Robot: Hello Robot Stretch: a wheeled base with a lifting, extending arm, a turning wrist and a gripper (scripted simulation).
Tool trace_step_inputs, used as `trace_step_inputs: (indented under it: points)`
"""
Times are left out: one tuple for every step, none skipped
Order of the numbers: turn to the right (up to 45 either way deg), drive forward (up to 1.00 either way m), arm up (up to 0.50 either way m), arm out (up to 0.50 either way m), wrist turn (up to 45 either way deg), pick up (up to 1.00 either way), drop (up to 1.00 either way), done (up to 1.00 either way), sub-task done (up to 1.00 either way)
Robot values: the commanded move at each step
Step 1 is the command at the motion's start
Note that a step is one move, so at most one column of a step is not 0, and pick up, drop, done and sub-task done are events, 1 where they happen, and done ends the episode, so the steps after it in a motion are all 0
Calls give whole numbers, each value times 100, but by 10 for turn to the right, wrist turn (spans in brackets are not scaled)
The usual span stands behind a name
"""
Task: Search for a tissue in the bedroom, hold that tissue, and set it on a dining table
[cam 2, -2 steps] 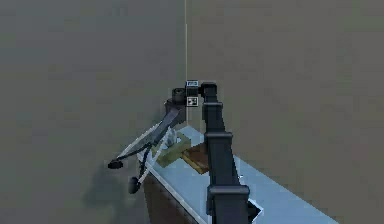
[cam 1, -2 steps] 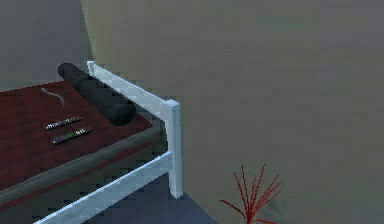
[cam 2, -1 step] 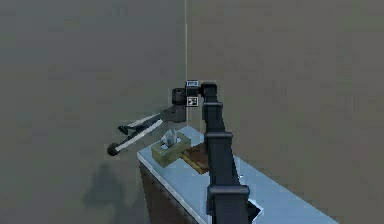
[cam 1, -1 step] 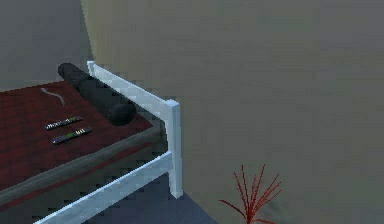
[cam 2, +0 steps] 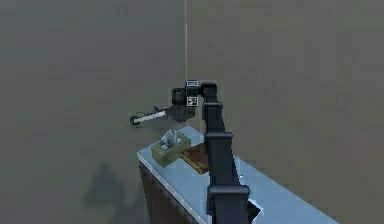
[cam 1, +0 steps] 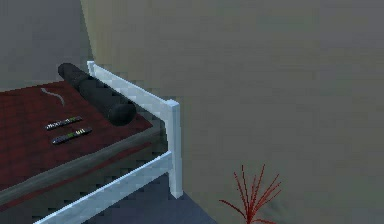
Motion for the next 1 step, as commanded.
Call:
trace_step_inputs:
  points:
    - [0,0,0,0,90,0,0,0,0]
